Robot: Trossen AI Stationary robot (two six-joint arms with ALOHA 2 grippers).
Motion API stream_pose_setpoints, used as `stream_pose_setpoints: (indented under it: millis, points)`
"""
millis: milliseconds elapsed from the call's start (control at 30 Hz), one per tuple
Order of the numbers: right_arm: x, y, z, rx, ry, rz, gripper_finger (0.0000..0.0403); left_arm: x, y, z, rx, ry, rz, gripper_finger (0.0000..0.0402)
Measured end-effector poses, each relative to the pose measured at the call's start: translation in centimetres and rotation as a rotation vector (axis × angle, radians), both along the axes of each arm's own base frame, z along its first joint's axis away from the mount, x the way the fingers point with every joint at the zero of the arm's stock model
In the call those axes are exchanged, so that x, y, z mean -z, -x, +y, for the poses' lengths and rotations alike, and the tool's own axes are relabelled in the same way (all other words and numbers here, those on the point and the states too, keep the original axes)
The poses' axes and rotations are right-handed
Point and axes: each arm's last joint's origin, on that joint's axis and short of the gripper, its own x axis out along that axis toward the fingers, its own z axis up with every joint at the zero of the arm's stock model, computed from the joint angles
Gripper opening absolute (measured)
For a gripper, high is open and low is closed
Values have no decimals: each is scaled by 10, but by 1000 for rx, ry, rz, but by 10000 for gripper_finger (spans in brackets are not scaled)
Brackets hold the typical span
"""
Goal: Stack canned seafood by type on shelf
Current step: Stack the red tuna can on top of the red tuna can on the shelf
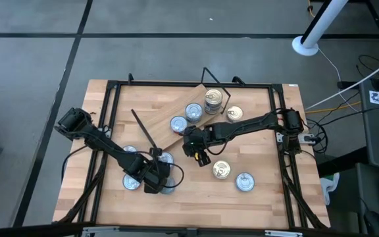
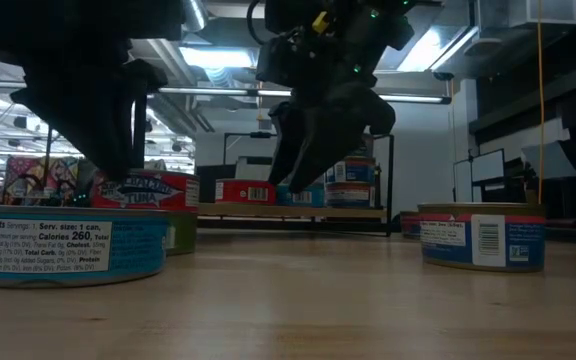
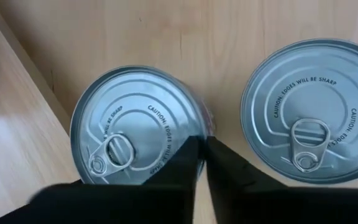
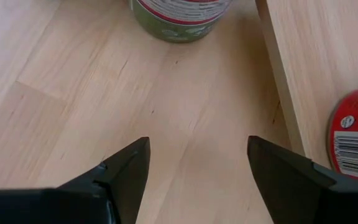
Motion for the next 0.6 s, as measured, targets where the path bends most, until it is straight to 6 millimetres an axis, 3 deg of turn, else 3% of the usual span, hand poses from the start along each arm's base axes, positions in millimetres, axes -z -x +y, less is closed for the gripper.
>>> stream_pose_setpoints:
  millis: [300,600]
  points:
    - [0,1,7,-54,23,-3,269,-1,-5,-3,-22,44,-54,1]
    - [-5,0,49,-274,162,-105,269,-2,-10,-2,-131,114,-116,1]
